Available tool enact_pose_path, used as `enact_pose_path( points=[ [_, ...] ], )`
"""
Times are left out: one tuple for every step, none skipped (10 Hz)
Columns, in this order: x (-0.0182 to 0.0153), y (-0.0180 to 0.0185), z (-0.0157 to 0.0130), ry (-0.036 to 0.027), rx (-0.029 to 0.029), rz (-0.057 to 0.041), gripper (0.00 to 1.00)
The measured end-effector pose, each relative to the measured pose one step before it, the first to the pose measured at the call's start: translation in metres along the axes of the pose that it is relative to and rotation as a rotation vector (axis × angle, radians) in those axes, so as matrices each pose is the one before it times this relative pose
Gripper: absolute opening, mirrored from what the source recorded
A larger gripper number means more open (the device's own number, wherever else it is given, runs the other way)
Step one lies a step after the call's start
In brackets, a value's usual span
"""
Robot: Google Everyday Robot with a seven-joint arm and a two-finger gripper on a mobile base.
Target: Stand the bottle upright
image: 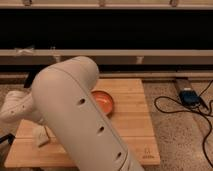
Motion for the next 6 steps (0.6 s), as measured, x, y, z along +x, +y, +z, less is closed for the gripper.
enact_pose_path(
  points=[
    [0.00099,-0.00078,-0.00462,-0.02142,-0.00192,0.00666,0.00],
    [0.00142,-0.00068,-0.00974,-0.05000,-0.01172,0.01372,0.00],
    [0.00235,-0.00204,-0.00769,-0.04228,-0.01107,0.01618,0.00],
    [0.00159,-0.00121,-0.00655,-0.03730,-0.01100,0.01416,0.00],
    [0.00071,-0.00125,-0.00494,-0.02811,-0.00729,0.00974,0.00],
    [0.00046,-0.00085,-0.00514,-0.03830,-0.01160,0.01117,0.00]
  ],
)
